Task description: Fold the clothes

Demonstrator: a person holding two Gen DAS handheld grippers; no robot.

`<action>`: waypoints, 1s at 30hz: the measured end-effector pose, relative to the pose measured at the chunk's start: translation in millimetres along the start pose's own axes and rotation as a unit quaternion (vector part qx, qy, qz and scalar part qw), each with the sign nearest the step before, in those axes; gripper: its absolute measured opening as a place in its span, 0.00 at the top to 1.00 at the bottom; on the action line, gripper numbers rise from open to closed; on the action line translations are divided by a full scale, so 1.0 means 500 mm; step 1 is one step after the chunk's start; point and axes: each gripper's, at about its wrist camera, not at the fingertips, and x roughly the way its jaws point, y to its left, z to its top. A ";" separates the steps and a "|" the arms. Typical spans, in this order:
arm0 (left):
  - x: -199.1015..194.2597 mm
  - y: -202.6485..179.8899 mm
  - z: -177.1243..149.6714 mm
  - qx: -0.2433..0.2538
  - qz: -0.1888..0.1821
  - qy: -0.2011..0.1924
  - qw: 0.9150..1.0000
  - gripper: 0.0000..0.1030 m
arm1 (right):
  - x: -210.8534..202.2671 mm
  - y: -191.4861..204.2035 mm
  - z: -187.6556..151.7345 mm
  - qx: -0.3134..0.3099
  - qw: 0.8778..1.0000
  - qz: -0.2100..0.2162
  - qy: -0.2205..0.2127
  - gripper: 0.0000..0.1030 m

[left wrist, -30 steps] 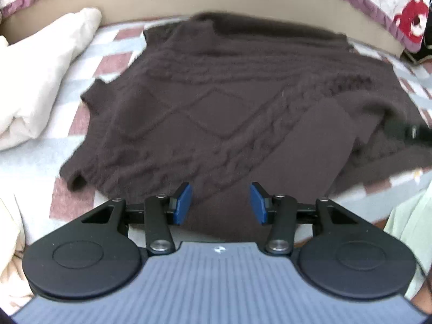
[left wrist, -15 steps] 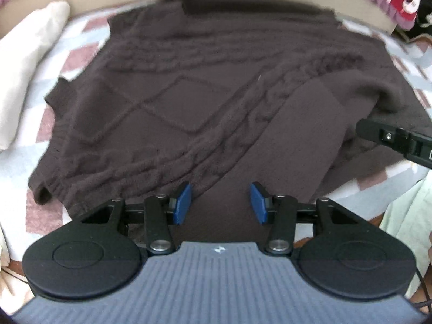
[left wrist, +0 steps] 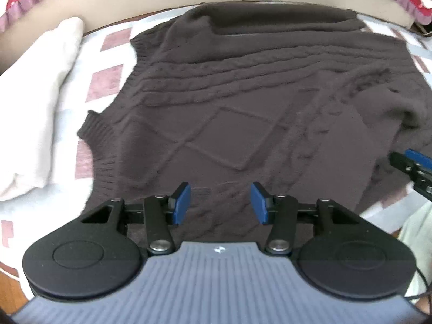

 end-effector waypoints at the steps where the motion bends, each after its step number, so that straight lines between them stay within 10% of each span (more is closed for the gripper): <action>1: 0.000 0.005 0.005 -0.002 -0.018 0.000 1.000 0.56 | -0.001 0.004 0.000 -0.008 1.000 0.007 0.007 0.50; 19: 0.046 0.119 0.086 -0.053 0.021 -0.086 0.995 0.50 | 0.035 0.149 0.172 -0.115 0.974 0.182 0.072 0.48; 27: 0.078 0.206 0.089 -0.123 -0.041 -0.112 0.985 0.83 | 0.165 0.181 0.343 -0.103 0.972 0.185 0.104 0.46; 30: 0.092 0.231 0.107 -0.138 -0.047 -0.108 0.983 0.87 | 0.255 0.246 0.410 -0.117 0.961 0.191 0.159 0.31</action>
